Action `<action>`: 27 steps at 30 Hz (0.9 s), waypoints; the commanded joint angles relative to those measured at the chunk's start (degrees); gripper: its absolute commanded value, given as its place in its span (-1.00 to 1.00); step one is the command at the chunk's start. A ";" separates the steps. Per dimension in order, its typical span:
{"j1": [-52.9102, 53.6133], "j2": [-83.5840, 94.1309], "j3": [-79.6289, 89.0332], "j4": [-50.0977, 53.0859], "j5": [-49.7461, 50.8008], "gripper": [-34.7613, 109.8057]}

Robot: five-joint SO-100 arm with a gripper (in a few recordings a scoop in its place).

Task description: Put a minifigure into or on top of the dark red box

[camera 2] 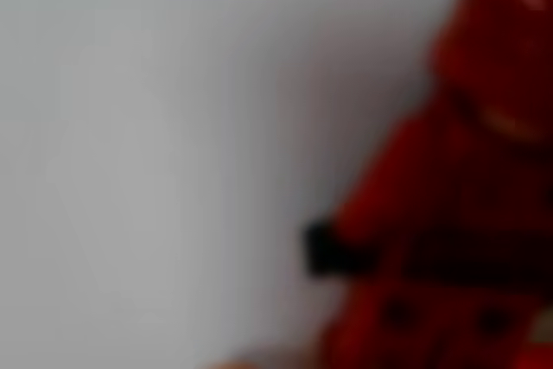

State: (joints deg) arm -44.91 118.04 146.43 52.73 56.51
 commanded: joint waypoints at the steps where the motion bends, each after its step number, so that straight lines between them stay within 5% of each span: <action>1: -0.35 0.26 -2.02 0.97 0.88 -0.33; 27: 0.44 3.08 1.32 0.09 13.36 -0.32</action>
State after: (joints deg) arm -44.03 117.95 146.60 53.17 67.76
